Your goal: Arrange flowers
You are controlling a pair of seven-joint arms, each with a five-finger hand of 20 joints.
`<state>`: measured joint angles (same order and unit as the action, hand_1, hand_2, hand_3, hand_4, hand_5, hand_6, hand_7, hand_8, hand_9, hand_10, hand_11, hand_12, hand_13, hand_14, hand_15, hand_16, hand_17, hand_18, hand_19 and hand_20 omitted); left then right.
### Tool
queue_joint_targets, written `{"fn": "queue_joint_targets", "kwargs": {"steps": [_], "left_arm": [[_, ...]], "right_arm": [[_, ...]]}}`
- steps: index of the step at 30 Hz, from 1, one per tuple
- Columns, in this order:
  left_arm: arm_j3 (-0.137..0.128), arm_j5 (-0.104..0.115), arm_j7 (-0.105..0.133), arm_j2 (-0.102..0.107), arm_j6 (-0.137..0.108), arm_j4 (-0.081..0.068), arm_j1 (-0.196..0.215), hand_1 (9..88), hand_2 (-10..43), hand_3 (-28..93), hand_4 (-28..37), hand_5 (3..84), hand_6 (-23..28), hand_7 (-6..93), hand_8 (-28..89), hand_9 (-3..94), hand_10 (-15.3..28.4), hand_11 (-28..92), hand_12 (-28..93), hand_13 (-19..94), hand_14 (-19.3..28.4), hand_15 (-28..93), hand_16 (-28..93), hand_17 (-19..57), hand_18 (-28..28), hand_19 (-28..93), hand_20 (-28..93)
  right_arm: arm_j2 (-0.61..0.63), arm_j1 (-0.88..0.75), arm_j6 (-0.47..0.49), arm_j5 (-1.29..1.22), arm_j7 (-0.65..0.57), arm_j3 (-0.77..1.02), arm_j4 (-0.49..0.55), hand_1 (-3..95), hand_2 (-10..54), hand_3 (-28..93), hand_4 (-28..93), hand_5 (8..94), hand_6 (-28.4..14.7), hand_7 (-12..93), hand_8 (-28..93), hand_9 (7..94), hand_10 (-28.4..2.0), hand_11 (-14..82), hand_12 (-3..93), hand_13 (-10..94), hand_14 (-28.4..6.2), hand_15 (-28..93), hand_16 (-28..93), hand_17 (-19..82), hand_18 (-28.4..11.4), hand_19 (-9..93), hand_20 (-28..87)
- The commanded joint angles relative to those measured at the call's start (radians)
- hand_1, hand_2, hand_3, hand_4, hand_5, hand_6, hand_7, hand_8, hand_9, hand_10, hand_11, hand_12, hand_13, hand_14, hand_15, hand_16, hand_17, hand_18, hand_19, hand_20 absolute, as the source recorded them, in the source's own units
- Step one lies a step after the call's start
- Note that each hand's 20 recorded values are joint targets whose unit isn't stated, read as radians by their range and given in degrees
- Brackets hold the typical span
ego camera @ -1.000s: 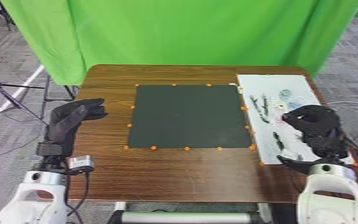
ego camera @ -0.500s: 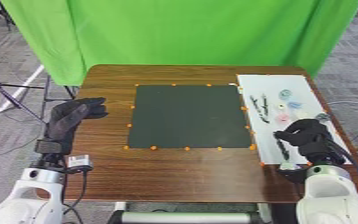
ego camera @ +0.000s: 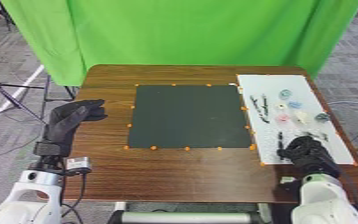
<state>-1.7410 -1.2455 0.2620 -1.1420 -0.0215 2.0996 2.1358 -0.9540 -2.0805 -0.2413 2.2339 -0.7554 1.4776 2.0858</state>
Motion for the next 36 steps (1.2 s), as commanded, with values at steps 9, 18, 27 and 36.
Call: {"fn": "queue_joint_targets", "kwargs": {"steps": [9, 18, 27, 36], "left_arm": [[0.005, -0.001, -0.007, -0.001, 0.007, 0.008, 0.002, 30.5, -0.6, 58, -16.1, 53.7, 5.4, 15.2, -6, 54.2, 17.1, 24, 14, 46, 21.5, 36, 0, 10.8, 15.3, 23, 22], [0.000, 0.001, -0.008, -0.005, 0.003, 0.014, 0.011, 30.5, -0.5, 58, -15.8, 53.4, 5.4, 15.2, -6, 53.7, 17.0, 24, 14, 45, 21.4, 36, 0, 10.8, 15.3, 23, 22], [-0.009, 0.003, -0.012, -0.008, 0.001, 0.019, 0.019, 30.6, -0.4, 58, -15.5, 53.3, 5.4, 15.1, -6, 53.7, 16.9, 24, 14, 45, 21.3, 36, 0, 10.8, 15.3, 23, 22], [-0.010, 0.000, -0.022, -0.009, 0.010, 0.023, 0.023, 30.6, -0.4, 58, -15.5, 53.0, 5.5, 15.2, -6, 53.2, 16.9, 24, 13, 45, 21.2, 36, 0, 10.7, 15.2, 22, 22]], "right_arm": [[-0.003, 0.073, 0.058, 0.029, -0.035, -0.088, -0.063, 58.8, -9.5, 44, -9, 57.8, -2.6, 39, 24, 73.4, -12.6, 41.2, 53.6, 84, -3.5, 75, 39, 66, -12.1, 93, 71], [-0.006, 0.085, 0.144, -0.036, -0.038, -0.091, -0.045, 64.4, -9.5, 41, 0, 68.2, -3.4, 25, 25, 84.9, -10.3, 25.9, 53.0, 89, -1.7, 68, 38, 67, -11.4, 93, 65], [-0.015, 0.080, 0.203, -0.083, -0.055, -0.074, -0.033, 66.9, -9.5, 48, 0, 72.3, -3.9, 22, 26, 89.0, -10.3, 24.1, 49.5, 93, -0.5, 62, 38, 71, -9.4, 93, 57], [-0.021, 0.065, 0.187, -0.078, -0.039, -0.100, -0.042, 68.3, -9.5, 45, 3, 68.6, -4.3, 34, 27, 86.4, -11.4, 33.1, 53.2, 93, 0.4, 62, 41, 71, -8.9, 93, 57]]}}
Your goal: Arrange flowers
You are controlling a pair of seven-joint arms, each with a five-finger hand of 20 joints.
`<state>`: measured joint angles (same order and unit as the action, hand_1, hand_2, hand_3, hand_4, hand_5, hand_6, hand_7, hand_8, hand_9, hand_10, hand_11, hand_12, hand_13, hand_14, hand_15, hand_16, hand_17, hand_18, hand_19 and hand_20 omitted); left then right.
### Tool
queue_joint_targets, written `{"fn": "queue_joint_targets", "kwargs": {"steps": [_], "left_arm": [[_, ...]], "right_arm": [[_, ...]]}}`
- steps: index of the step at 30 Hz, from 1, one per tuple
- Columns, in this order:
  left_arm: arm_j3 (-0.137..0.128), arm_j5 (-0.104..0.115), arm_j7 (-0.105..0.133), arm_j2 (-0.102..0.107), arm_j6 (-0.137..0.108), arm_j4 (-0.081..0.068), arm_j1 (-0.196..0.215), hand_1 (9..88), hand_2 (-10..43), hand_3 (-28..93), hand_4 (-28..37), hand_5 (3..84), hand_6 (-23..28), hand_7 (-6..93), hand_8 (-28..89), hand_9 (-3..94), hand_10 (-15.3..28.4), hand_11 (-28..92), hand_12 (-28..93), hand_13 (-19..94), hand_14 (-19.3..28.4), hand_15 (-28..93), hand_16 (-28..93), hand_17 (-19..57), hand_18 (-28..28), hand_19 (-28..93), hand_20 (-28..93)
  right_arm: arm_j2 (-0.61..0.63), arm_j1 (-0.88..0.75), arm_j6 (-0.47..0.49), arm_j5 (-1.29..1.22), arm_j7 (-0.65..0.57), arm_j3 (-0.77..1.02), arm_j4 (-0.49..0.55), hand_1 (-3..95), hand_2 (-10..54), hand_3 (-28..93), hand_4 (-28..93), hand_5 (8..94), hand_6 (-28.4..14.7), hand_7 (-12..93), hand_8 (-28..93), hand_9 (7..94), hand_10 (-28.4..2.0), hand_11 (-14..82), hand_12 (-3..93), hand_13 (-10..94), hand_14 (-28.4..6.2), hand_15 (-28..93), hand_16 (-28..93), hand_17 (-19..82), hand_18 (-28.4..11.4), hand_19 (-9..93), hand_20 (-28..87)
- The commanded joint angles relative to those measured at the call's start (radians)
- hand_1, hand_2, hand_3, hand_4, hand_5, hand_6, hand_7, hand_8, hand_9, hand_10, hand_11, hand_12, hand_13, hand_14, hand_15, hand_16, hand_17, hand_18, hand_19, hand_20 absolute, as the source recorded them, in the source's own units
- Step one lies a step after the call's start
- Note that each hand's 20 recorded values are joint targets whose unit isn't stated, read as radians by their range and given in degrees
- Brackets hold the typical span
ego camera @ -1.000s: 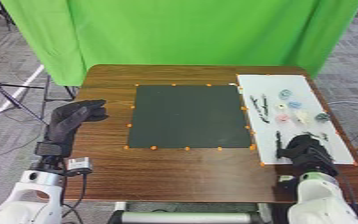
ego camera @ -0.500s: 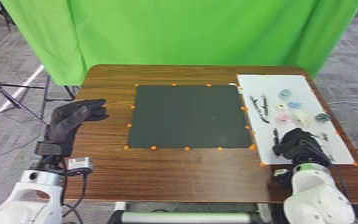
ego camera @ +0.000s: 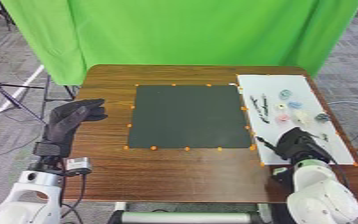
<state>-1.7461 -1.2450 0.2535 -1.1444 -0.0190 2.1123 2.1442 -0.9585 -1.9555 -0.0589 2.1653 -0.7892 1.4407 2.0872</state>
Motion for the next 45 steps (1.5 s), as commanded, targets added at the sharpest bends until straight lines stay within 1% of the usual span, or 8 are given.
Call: {"fn": "queue_joint_targets", "kwargs": {"steps": [1, 26, 28, 31, 32, 37, 42, 45], "left_arm": [[-0.005, 0.000, -0.014, -0.007, 0.006, 0.011, 0.015, 30.7, -0.4, 58, -15.5, 53.0, 5.5, 15.1, -6, 53.2, 16.9, 24, 13, 45, 21.2, 36, 0, 10.7, 15.2, 22, 22], [-0.018, -0.003, -0.030, 0.002, 0.001, 0.015, 0.007, 31.3, 0.3, 57, -15.1, 52.5, 5.4, 15.0, -6, 52.8, 16.7, 24, 13, 44, 21.1, 36, -1, 10.4, 15.3, 23, 23], [-0.023, 0.001, -0.041, 0.007, -0.003, 0.017, 0.008, 31.4, 0.3, 57, -15.1, 52.5, 5.4, 15.0, -6, 52.8, 16.7, 24, 13, 45, 21.0, 36, -1, 10.4, 15.3, 23, 23], [-0.033, 0.006, -0.091, 0.030, -0.056, 0.019, 0.009, 31.5, 0.6, 56, -15.2, 52.4, 5.4, 15.1, -6, 52.8, 16.8, 24, 13, 45, 21.0, 36, -1, 10.4, 15.4, 23, 23], [-0.035, 0.019, -0.104, 0.042, -0.075, 0.016, 0.007, 31.4, 0.9, 56, -15.4, 52.4, 5.4, 15.1, -6, 52.8, 16.8, 24, 13, 44, 21.0, 36, -1, 10.4, 15.5, 23, 23], [-0.044, 0.111, -0.063, 0.109, -0.138, -0.056, -0.019, 24.8, 6.0, 56, -23.0, 52.0, 5.9, 13.8, -6, 51.1, 17.2, 22, 12, 41, 21.2, 30, -2, 9.0, 15.2, 21, 20], [-0.069, 0.127, -0.050, 0.159, -0.216, -0.120, -0.032, 21.5, 11.5, 56, -28.1, 51.5, 5.6, 12.2, -6, 50.1, 17.2, 20, 10, 37, 19.7, 22, -2, 7.8, 13.7, 16, 17], [-0.090, 0.117, -0.060, 0.170, -0.232, -0.133, -0.023, 20.7, 13.5, 56, -28.2, 51.4, 5.4, 12.1, -6, 49.9, 16.9, 19, 10, 36, 19.3, 20, -2, 7.6, 13.3, 15, 17]], "right_arm": [[-0.013, -0.060, -0.009, 0.001, 0.000, -0.070, -0.048, 68.5, -9.5, 45, 4, 68.0, -4.3, 36, 26, 86.1, -11.5, 34.0, 53.1, 93, 0.4, 62, 41, 71, -8.9, 93, 57], [0.074, -0.043, -0.311, -0.007, 0.118, -0.019, 0.045, 64.3, -9.5, 49, 18, 63.5, -7.8, 59, 13, 85.0, -13.5, 50.3, 43.7, 94, 0.1, 71, 31, 75, -9.4, 93, 59], [0.071, -0.046, -0.314, -0.048, 0.128, -0.012, 0.063, 64.0, -9.5, 50, 18, 63.4, -7.9, 60, 13, 84.9, -13.5, 50.5, 43.6, 94, 0.1, 71, 31, 75, -9.5, 93, 59], [0.081, -0.014, -0.314, -0.112, 0.145, -0.042, 0.072, 63.8, -9.5, 50, 18, 63.3, -7.9, 60, 13, 85.0, -13.6, 50.8, 43.3, 94, 0.1, 72, 31, 75, -9.5, 93, 59], [0.087, 0.000, -0.306, -0.143, 0.146, -0.053, 0.076, 63.8, -9.5, 50, 19, 63.3, -7.8, 60, 13, 85.0, -13.6, 50.8, 43.1, 94, 0.2, 72, 31, 76, -9.5, 93, 59], [0.108, 0.104, -0.331, -0.310, 0.166, -0.136, 0.074, 63.8, -9.5, 50, 19, 63.3, -7.9, 60, 13, 85.2, -13.9, 51.1, 42.2, 94, 0.4, 72, 30, 76, -9.1, 93, 58], [0.119, 0.233, -0.324, -0.464, 0.194, -0.220, 0.070, 64.4, -9.5, 49, 20, 63.3, -8.2, 60, 12, 85.3, -14.1, 51.8, 40.3, 94, 0.4, 72, 29, 76, -8.9, 93, 57], [0.124, 0.314, -0.302, -0.481, 0.205, -0.281, 0.055, 64.8, -9.5, 48, 21, 63.5, -8.4, 61, 12, 85.4, -14.2, 52.0, 39.7, 94, 0.4, 72, 29, 76, -8.9, 93, 57]]}}
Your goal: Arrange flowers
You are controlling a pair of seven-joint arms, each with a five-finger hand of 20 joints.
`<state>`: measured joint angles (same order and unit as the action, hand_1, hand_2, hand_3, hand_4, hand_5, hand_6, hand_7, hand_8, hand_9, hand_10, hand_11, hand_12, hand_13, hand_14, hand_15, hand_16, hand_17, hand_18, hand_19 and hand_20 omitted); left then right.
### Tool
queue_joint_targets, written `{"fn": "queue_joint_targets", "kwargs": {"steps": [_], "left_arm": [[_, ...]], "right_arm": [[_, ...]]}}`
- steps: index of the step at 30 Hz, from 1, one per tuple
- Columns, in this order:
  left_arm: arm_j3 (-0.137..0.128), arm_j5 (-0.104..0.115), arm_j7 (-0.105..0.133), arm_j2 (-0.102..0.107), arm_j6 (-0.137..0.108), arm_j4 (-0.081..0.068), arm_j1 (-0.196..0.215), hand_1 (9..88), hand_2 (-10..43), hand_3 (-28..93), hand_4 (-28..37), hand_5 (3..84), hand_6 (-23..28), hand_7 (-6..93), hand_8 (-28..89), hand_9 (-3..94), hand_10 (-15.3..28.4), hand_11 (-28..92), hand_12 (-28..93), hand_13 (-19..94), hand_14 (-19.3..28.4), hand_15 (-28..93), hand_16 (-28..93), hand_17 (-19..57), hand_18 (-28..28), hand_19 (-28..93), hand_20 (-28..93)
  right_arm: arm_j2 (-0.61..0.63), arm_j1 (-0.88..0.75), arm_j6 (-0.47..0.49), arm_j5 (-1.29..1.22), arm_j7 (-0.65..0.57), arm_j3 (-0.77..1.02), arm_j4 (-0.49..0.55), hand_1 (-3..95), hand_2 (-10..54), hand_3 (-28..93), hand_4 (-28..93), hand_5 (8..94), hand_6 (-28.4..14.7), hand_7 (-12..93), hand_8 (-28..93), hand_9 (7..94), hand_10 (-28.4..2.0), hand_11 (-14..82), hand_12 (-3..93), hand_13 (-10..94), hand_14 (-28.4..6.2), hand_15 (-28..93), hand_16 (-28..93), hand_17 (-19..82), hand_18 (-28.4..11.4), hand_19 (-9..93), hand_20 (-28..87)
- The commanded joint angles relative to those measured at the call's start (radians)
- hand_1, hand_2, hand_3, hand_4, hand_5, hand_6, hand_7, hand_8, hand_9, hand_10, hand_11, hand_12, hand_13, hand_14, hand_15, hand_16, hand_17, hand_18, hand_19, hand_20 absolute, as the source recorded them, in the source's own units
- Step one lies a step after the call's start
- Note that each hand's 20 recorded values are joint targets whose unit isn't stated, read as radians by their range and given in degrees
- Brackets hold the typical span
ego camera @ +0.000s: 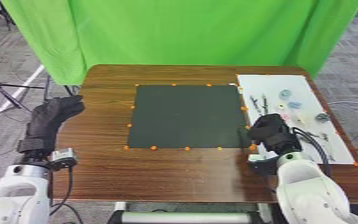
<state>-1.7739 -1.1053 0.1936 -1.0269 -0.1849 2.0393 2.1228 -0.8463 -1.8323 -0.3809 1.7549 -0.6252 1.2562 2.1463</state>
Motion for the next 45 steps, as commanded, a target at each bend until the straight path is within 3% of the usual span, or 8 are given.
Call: {"fn": "queue_joint_targets", "kwargs": {"steps": [1, 4, 12, 19, 24, 31, 35, 45], "left_arm": [[-0.067, -0.023, -0.001, 0.054, -0.058, -0.062, -0.001, 20.3, 13.7, 57, -28.2, 51.4, 5.3, 12.2, -6, 49.8, 16.9, 19, 10, 36, 19.2, 19, -2, 7.5, 13.2, 15, 17], [-0.063, -0.024, 0.003, 0.057, -0.039, -0.066, -0.007, 19.7, 12.7, 58, -28.2, 51.2, 5.3, 12.3, -6, 49.4, 16.6, 19, 10, 36, 19.2, 19, -2, 7.4, 13.0, 15, 17], [-0.059, -0.023, -0.006, 0.046, -0.039, -0.062, 0.005, 20.1, 11.2, 59, -28.3, 50.8, 5.3, 12.5, -6, 48.9, 16.6, 19, 10, 36, 19.1, 19, -1, 7.4, 12.9, 14, 17], [-0.060, -0.017, -0.003, 0.043, -0.034, -0.087, 0.010, 20.9, 10.0, 59, -28.3, 50.6, 5.4, 12.7, -6, 48.9, 16.5, 19, 10, 36, 19.3, 20, -1, 7.3, 13.1, 14, 17], [-0.066, -0.026, -0.004, 0.042, -0.023, -0.103, 0.018, 21.4, 9.9, 58, -28.3, 50.7, 5.5, 12.6, -6, 48.9, 16.5, 19, 10, 37, 19.3, 20, -1, 7.3, 13.1, 14, 17], [-0.079, -0.040, -0.030, 0.035, 0.006, -0.121, 0.029, 20.9, 9.6, 59, -28.3, 50.3, 5.3, 12.3, -6, 49.0, 16.3, 19, 10, 37, 19.0, 19, -1, 7.3, 12.9, 13, 16], [-0.078, -0.043, -0.040, 0.031, 0.020, -0.120, 0.033, 21.1, 9.1, 59, -28.3, 50.0, 5.3, 12.2, -6, 48.7, 16.1, 19, 10, 36, 18.9, 18, -1, 7.3, 12.7, 13, 16], [-0.075, -0.054, -0.069, 0.027, 0.068, -0.099, 0.048, 21.3, 8.8, 58, -28.3, 49.0, 5.3, 12.0, -6, 48.0, 15.8, 18, 10, 36, 18.8, 18, -1, 6.9, 12.8, 13, 16]], "right_arm": [[0.015, 0.208, 0.019, -0.072, 0.047, -0.114, -0.008, 64.8, -9.5, 48, 21, 63.5, -8.4, 61, 12, 85.5, -14.3, 52.0, 39.5, 94, 0.4, 72, 29, 76, -8.9, 93, 57], [0.019, 0.228, 0.026, -0.074, 0.053, -0.136, -0.009, 64.9, -9.5, 48, 22, 63.5, -8.5, 61, 12, 85.5, -14.3, 52.2, 39.0, 94, 0.3, 72, 28, 76, -8.8, 93, 56], [-0.012, 0.303, 0.047, -0.089, 0.072, -0.218, -0.030, 64.9, -9.5, 47, 23, 63.6, -8.7, 61, 12, 85.5, -14.3, 52.2, 38.9, 94, 0.2, 72, 27, 77, -8.8, 93, 56], [-0.054, 0.426, 0.055, -0.080, 0.099, -0.379, -0.070, 64.9, -9.5, 47, 23, 63.8, -8.7, 61, 12, 85.7, -14.5, 52.1, 38.6, 94, 0.1, 72, 27, 77, -9.0, 93, 56], [-0.092, 0.505, 0.051, -0.061, 0.107, -0.481, -0.109, 65.2, -9.5, 47, 23, 63.8, -8.7, 61, 12, 85.7, -14.6, 52.1, 38.5, 94, -0.1, 72, 27, 77, -9.1, 93, 56], [-0.159, 0.596, 0.029, -0.030, 0.100, -0.587, -0.187, 65.2, -9.5, 47, 24, 63.8, -8.8, 61, 11, 85.9, -14.7, 52.1, 38.2, 94, -0.3, 72, 27, 77, -9.2, 93, 56], [-0.196, 0.641, 0.006, -0.011, 0.096, -0.637, -0.231, 65.1, -9.5, 47, 25, 63.7, -8.7, 61, 11, 85.9, -14.6, 51.9, 38.2, 94, -0.3, 72, 27, 77, -9.2, 93, 56], [-0.282, 0.686, -0.025, 0.050, 0.048, -0.711, -0.355, 65.1, -9.5, 47, 23, 63.7, -8.6, 62, 10, 86.4, -14.7, 51.4, 36.9, 94, -0.2, 72, 27, 77, -8.8, 93, 55]]}}
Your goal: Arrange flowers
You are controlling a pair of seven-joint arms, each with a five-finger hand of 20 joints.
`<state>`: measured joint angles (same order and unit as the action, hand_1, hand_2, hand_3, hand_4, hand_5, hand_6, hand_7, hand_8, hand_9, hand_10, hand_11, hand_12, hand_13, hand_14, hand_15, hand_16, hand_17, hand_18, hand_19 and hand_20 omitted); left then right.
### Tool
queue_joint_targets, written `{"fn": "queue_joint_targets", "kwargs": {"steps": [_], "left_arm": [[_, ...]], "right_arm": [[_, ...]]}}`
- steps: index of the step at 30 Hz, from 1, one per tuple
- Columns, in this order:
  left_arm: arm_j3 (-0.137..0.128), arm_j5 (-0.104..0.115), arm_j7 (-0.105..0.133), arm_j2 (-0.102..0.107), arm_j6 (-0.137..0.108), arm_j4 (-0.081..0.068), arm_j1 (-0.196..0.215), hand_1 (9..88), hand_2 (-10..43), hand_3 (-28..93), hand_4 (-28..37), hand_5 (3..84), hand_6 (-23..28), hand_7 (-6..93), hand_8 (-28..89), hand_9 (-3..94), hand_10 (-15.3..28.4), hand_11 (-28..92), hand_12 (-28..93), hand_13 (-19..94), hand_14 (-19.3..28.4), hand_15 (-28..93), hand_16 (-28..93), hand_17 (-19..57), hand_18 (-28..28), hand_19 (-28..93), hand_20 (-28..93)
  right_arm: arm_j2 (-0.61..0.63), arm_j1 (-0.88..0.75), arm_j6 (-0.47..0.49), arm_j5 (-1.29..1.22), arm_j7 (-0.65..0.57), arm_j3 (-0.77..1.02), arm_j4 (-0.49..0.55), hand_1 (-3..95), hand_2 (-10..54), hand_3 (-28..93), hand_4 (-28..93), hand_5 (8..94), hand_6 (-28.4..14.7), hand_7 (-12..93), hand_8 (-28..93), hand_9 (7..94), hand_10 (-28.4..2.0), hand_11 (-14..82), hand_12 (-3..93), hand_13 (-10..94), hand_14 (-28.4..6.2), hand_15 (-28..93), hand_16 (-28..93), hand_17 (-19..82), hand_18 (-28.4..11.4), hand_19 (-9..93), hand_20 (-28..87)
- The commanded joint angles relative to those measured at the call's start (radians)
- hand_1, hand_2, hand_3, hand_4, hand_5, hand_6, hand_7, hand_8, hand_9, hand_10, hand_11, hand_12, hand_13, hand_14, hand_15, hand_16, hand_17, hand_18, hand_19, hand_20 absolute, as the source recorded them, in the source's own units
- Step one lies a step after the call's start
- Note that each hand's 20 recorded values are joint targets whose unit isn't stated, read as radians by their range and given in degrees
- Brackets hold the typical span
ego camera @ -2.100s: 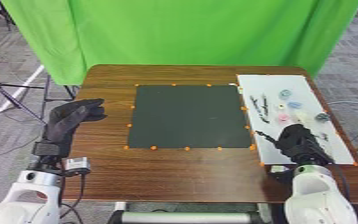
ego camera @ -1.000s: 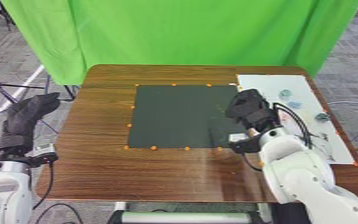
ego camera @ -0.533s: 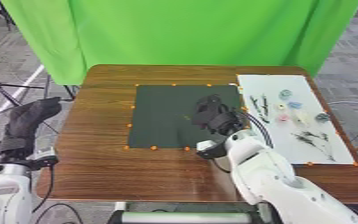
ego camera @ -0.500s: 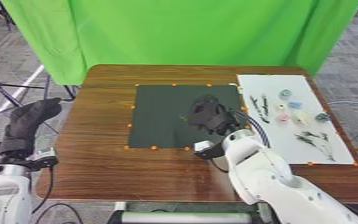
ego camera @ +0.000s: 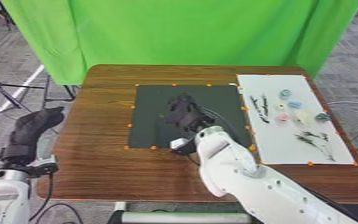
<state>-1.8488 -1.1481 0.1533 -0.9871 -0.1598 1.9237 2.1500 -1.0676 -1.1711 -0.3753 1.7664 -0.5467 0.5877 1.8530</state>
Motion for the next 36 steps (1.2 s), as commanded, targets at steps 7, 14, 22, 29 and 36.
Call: {"fn": "queue_joint_targets", "kwargs": {"steps": [7, 14, 22, 29, 36], "left_arm": [[-0.004, -0.017, -0.049, -0.013, 0.078, 0.028, 0.024, 21.4, 8.9, 57, -28.3, 48.3, 5.4, 11.8, -6, 47.5, 15.7, 18, 10, 36, 18.9, 18, -1, 6.7, 12.9, 13, 16], [-0.011, -0.020, -0.064, -0.011, 0.107, 0.034, 0.021, 21.3, 8.6, 57, -28.2, 48.0, 5.6, 11.5, -6, 47.1, 15.6, 18, 10, 36, 19.0, 18, -1, 6.4, 13.1, 13, 16], [-0.015, -0.023, -0.080, -0.017, 0.142, 0.036, 0.018, 21.5, 7.7, 58, -28.2, 48.0, 5.6, 11.6, -6, 46.7, 15.7, 18, 10, 36, 19.2, 18, 0, 6.3, 13.1, 12, 16], [-0.024, -0.022, -0.087, -0.021, 0.156, 0.038, 0.020, 20.9, 5.9, 60, -28.2, 48.5, 5.0, 12.6, -5, 46.7, 16.3, 18, 11, 36, 18.9, 18, -1, 6.1, 13.0, 12, 16], [-0.023, -0.024, -0.093, -0.022, 0.172, 0.035, 0.013, 20.8, 5.4, 61, -28.3, 48.5, 5.0, 12.7, -5, 46.7, 16.2, 18, 11, 36, 19.1, 18, 0, 5.8, 13.1, 12, 16]], "right_arm": [[-0.084, 0.031, -0.014, 0.034, -0.051, -0.077, -0.095, 64.8, -9.5, 47, 22, 63.7, -8.3, 62, 9, 86.9, -14.5, 50.2, 35.8, 94, 0.2, 71, 26, 77, -8.3, 93, 52], [-0.088, 0.043, 0.008, -0.002, -0.064, -0.109, -0.088, 65.1, -9.5, 48, 20, 63.8, -8.2, 62, 8, 87.3, -14.3, 49.0, 35.5, 94, 0.2, 69, 25, 77, -7.8, 93, 49], [-0.096, 0.041, 0.041, -0.013, -0.075, -0.115, -0.093, 64.6, -9.5, 48, 18, 63.0, -7.7, 62, 8, 87.6, -13.8, 47.6, 35.0, 94, 0.3, 69, 25, 76, -7.4, 93, 47], [-0.102, 0.041, 0.055, -0.036, -0.080, -0.121, -0.095, 63.9, -9.5, 50, 14, 62.1, -7.6, 62, 8, 87.4, -13.1, 47.1, 34.9, 94, 0.7, 67, 26, 76, -6.6, 93, 45], [-0.107, 0.037, 0.068, -0.042, -0.081, -0.119, -0.097, 63.7, -9.5, 50, 11, 61.0, -6.8, 62, 9, 86.7, -12.2, 46.3, 35.0, 94, 0.6, 65, 27, 75, -6.2, 93, 44]]}}
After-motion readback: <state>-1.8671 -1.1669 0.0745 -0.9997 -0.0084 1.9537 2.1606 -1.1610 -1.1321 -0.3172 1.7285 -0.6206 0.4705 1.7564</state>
